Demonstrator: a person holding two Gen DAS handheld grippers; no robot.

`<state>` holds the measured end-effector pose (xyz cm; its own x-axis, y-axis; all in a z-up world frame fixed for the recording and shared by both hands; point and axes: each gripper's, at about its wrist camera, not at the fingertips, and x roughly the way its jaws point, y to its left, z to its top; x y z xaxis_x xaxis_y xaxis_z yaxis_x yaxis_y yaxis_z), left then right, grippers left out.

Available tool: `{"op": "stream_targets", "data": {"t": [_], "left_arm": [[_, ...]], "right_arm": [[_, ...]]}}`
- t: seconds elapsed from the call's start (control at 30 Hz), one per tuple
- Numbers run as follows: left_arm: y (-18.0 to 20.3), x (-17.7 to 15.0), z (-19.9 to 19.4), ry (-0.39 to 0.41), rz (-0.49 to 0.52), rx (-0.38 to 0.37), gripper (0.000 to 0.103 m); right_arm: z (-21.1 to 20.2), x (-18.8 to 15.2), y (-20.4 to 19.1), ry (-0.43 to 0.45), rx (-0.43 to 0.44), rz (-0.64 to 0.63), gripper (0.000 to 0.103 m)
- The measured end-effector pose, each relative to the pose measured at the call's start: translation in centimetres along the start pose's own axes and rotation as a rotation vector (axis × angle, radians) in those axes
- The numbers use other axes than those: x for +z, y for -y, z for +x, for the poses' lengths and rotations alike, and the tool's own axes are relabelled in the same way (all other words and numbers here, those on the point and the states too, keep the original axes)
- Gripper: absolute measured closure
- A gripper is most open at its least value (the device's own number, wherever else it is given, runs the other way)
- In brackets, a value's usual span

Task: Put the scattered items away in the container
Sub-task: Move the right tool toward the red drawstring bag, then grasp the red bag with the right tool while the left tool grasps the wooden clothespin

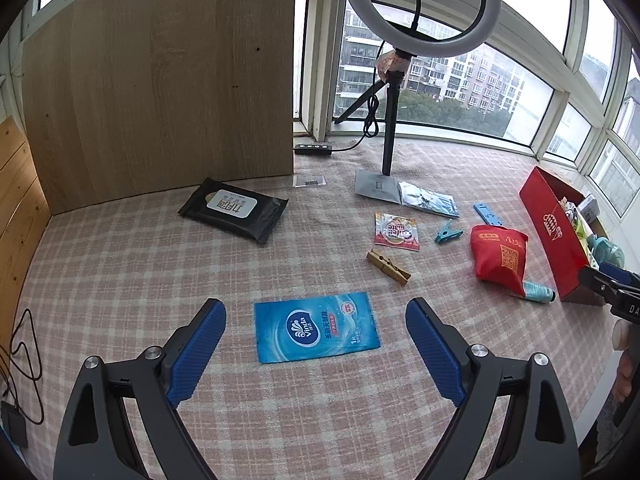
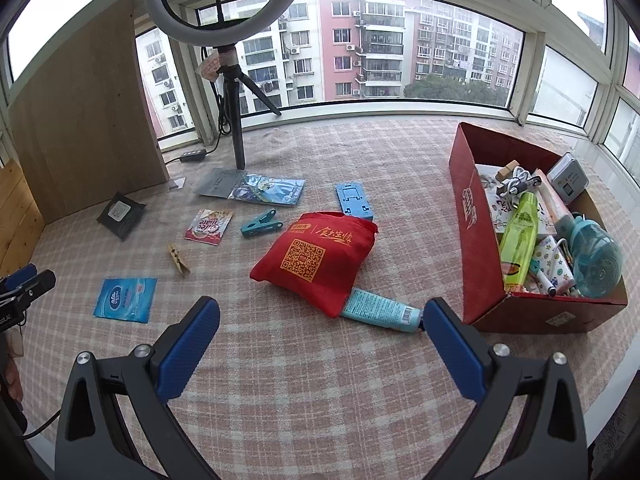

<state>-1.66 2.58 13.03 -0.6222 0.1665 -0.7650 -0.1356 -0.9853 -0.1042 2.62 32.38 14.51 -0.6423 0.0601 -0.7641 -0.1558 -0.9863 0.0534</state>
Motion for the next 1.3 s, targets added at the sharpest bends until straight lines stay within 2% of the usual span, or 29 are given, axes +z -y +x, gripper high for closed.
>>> {"op": "stream_targets", "data": {"t": [0.1, 0.53, 0.77, 0.97, 1.1, 1.3], "left_arm": [[1.6, 1.1, 1.2, -0.028, -0.007, -0.021, 0.012], [6.5, 3.7, 8.0, -0.124, -0.051, 0.004, 0.018], [6.9, 4.1, 11.8, -0.188, -0.105, 0.036, 0.019], [7.2, 4.0, 14.3, -0.24, -0.127, 0.061, 0.019], [7.0, 3.4, 15.6, -0.273, -0.153, 0.067, 0.019], [7.3, 3.0, 17.0, -0.312, -0.148, 0.073, 0.025]], "right_arm": [[1.1, 1.4, 1.2, -0.016, 0.022, 0.02, 0.0], [9.6, 5.5, 4.1, -0.155, 0.092, 0.069, 0.002], [14.2, 5.6, 5.6, -0.227, 0.138, 0.127, 0.002], [16.4, 5.6, 6.9, -0.286, 0.262, 0.239, 0.003], [17.0, 5.6, 6.1, -0.305, 0.27, 0.203, 0.003], [18.5, 4.8, 6.1, -0.353, 0.307, 0.243, 0.003]]}}
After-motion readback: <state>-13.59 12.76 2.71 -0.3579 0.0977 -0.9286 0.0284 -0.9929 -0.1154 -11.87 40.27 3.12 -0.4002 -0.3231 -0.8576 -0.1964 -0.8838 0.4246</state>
